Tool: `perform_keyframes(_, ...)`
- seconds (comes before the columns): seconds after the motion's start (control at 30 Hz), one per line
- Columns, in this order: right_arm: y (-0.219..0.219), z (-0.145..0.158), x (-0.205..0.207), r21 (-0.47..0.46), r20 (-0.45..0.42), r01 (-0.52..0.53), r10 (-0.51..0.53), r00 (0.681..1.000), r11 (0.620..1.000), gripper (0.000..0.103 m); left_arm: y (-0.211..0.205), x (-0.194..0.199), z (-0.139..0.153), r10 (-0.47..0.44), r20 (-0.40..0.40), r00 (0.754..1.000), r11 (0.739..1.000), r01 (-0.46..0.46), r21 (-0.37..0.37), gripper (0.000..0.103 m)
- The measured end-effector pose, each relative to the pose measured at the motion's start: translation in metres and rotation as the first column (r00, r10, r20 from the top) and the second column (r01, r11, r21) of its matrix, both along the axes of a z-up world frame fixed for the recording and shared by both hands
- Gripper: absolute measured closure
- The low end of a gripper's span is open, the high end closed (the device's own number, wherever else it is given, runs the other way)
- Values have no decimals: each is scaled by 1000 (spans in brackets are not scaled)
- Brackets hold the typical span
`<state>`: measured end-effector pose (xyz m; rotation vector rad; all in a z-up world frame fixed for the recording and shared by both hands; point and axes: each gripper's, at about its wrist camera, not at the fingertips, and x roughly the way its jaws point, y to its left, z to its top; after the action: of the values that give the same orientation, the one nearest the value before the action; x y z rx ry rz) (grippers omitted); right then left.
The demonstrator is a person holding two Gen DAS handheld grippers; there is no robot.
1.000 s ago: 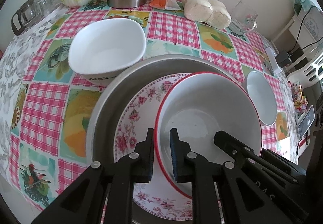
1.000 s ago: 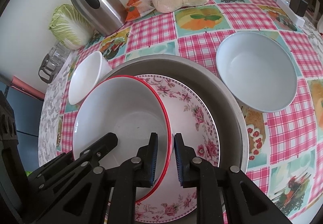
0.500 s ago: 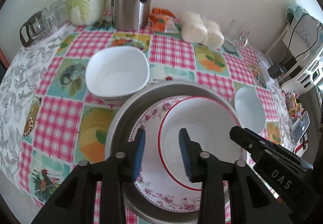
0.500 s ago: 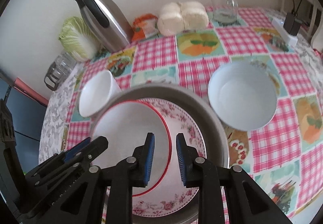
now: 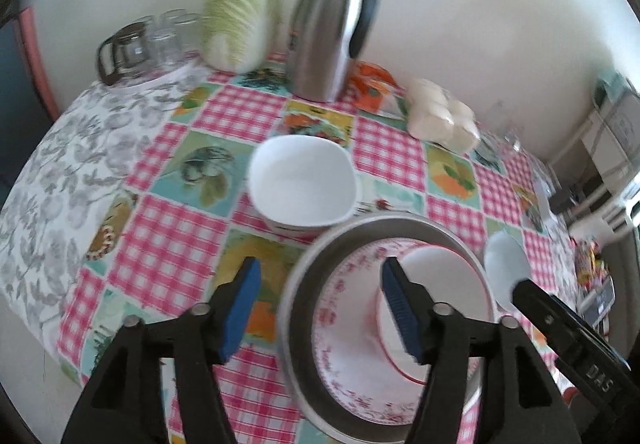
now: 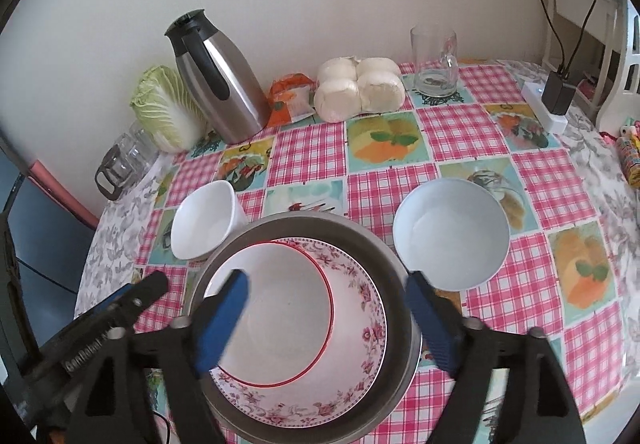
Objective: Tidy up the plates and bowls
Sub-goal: 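Open the right tool to release the red-rimmed bowl, then move the right tool toward the white square MAX bowl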
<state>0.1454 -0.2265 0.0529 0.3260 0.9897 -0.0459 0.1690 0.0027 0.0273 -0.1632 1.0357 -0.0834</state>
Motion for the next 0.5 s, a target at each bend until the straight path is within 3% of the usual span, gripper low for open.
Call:
perform_keyframes(0.03, 0, 0, 0, -2, 2, 2, -2, 1000, 1000, 12, 5, 1, 0, 15, 4, 1000, 1000, -15, 1, 15)
perform_keyframes(0.1, 0, -1, 0, -3, 4, 4, -4, 1000, 1000, 0, 10, 1, 0, 30, 7, 1000, 1000, -30, -2, 14)
perform_keyframes(0.27, -1, -2, 0, 3, 11, 0, 0, 1000, 1000, 0, 24, 3, -2, 78, 18, 997, 997, -78, -1, 14)
perform_keyframes(0.37, 1, -2, 1, -1, 16, -5, 5, 1000, 1000, 0, 34, 3, -1, 122, 51, 991, 992, -123, 15, 0)
perform_keyframes(0.5, 5, -3, 1, 1, 18, -14, 14, 1000, 1000, 0, 45, 3, 2, 165, 99, 981, 984, -171, 53, 0)
